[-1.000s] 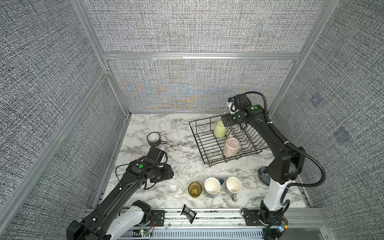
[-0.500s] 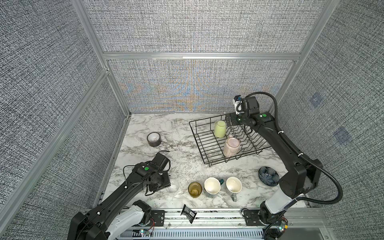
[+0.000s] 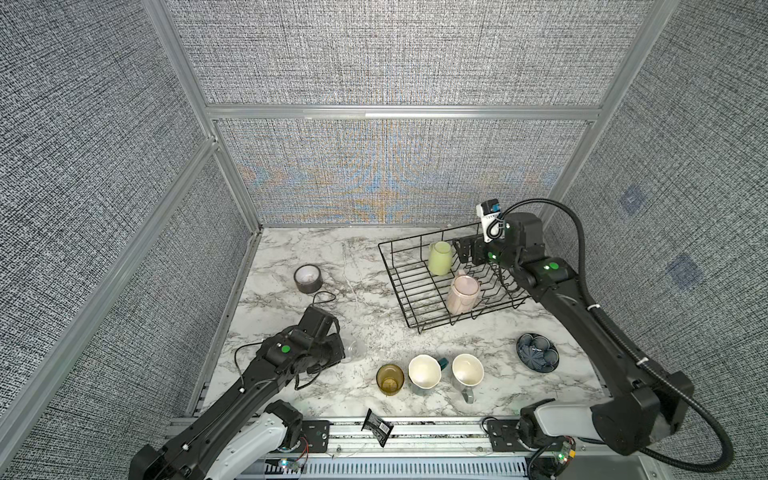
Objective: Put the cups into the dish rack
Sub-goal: 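Grasp the clear glass with the left gripper while the right releases the green mug, then lift the clear glass with the left gripper toward the right gripper, which grasps it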
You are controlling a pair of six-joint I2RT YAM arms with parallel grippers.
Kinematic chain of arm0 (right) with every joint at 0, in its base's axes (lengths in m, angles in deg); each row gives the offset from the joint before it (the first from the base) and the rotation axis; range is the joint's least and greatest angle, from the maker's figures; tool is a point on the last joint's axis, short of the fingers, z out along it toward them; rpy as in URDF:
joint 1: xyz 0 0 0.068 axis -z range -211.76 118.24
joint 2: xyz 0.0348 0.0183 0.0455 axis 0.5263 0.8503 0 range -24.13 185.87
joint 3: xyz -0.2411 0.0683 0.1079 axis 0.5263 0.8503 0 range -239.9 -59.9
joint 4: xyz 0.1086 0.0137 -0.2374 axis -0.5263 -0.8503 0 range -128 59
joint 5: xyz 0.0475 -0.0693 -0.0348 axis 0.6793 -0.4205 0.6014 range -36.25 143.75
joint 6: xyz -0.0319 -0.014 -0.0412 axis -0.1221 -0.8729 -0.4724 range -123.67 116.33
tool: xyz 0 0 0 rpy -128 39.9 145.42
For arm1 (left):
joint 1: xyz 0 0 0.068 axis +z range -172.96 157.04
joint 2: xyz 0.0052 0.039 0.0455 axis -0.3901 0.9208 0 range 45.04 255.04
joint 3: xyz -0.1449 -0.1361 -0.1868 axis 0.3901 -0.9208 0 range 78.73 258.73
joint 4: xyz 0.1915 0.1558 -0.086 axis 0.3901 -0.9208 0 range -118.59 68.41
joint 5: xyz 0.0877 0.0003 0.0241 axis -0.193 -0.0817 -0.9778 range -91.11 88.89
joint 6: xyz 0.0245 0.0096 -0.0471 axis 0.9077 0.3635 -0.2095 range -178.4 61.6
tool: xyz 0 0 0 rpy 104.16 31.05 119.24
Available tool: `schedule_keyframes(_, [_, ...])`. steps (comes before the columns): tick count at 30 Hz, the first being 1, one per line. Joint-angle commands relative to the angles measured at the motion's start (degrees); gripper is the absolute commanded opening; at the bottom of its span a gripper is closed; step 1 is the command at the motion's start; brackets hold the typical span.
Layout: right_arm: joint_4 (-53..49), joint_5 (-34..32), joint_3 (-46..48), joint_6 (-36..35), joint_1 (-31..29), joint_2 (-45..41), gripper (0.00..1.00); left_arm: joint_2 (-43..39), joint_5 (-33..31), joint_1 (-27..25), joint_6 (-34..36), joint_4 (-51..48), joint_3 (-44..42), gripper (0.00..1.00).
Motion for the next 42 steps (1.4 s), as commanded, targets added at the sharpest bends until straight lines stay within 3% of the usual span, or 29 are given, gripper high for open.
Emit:
schedule_keyframes(1, [8.34, 7.76, 3.80, 1.32, -0.02, -2.33, 0.99, -1.63, 1.23, 0.02, 4.07, 4.67, 2.57, 0.00])
schedule_keyframes(6, [18.25, 26.44, 8.96, 3.72, -0.09, -2.80, 0.99, -1.37, 6.45, 0.43, 5.91, 16.08, 5.26, 0.00])
schedule_keyframes(12, [30.10, 44.62, 13.56, 11.96, -0.20, -2.89, 0.99, 5.69, 21.67, 1.13, 8.79, 26.73, 11.53, 0.00])
schedule_keyframes(18, [24.85, 47.19, 12.71, 23.21, -0.10, -4.51, 0.99, 15.18, 31.52, 1.12, 12.28, 33.37, 19.13, 0.00])
schedule_keyframes(22, [25.37, 53.21, 14.28, 37.15, 0.24, -4.40, 0.99, 20.00, 36.85, 1.13, 13.36, 38.64, 22.11, 0.00])
schedule_keyframes(26, [43.28, 63.33, 19.34, 54.22, 0.36, -2.10, 0.99, 23.60, 39.25, 1.18, 12.73, 42.81, 23.83, 0.00])
schedule_keyframes(29, [49.98, 65.91, 20.87, 60.43, 0.51, -1.59, 0.99, 25.08, 39.25, 1.20, 12.86, 44.30, 24.81, 0.00])
schedule_keyframes(34, [54.65, 65.57, 22.12, 65.80, -1.24, -0.96, 0.97, 27.78, 41.07, 1.16, 10.23, 50.36, 25.06, 0.00])
schedule_keyframes(42, [86.32, 63.81, 23.50, 88.56, -2.92, 7.69, 0.86, 32.21, 43.37, 1.13, 4.80, 58.58, 24.64, 0.00])
